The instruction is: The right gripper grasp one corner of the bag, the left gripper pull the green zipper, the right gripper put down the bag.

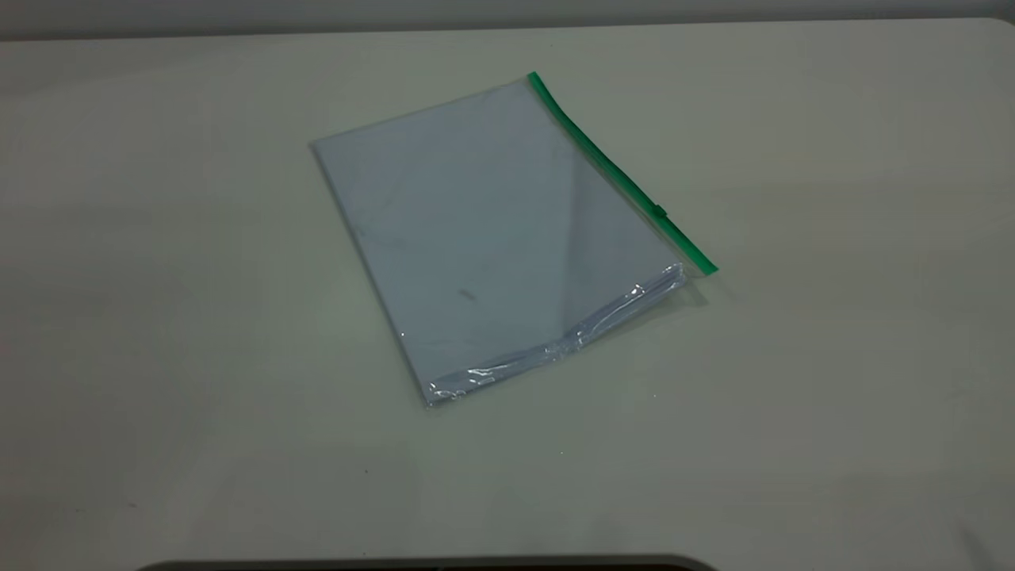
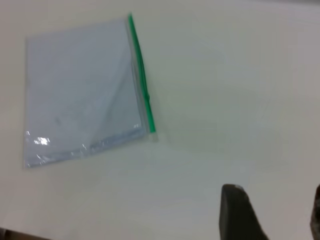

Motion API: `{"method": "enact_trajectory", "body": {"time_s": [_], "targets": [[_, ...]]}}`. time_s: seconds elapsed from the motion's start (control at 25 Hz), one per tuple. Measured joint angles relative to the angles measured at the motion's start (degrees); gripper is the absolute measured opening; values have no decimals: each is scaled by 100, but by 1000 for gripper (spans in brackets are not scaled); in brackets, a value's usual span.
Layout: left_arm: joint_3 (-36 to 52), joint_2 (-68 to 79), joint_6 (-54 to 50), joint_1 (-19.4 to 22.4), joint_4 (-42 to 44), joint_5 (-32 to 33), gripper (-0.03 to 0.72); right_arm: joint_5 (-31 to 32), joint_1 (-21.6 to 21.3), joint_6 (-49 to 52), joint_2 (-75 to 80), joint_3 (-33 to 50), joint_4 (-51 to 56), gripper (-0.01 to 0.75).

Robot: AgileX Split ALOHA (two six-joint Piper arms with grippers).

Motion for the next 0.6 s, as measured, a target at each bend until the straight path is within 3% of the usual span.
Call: {"method": "enact_trajectory", "body": {"time_s": [0.16, 0.28, 0.6], "targets": [[-405, 1364, 494, 0, -11, -669, 472, -1102, 0, -420, 1621, 0, 520, 443], [-764, 2277, 890, 0, -80, -799, 473, -1633, 0, -1174, 2842, -69, 1142, 497], [-1365, 3854, 2000, 0, -1085, -1146, 496, -1772, 0, -4186, 6033, -732, 4619, 538]]}}
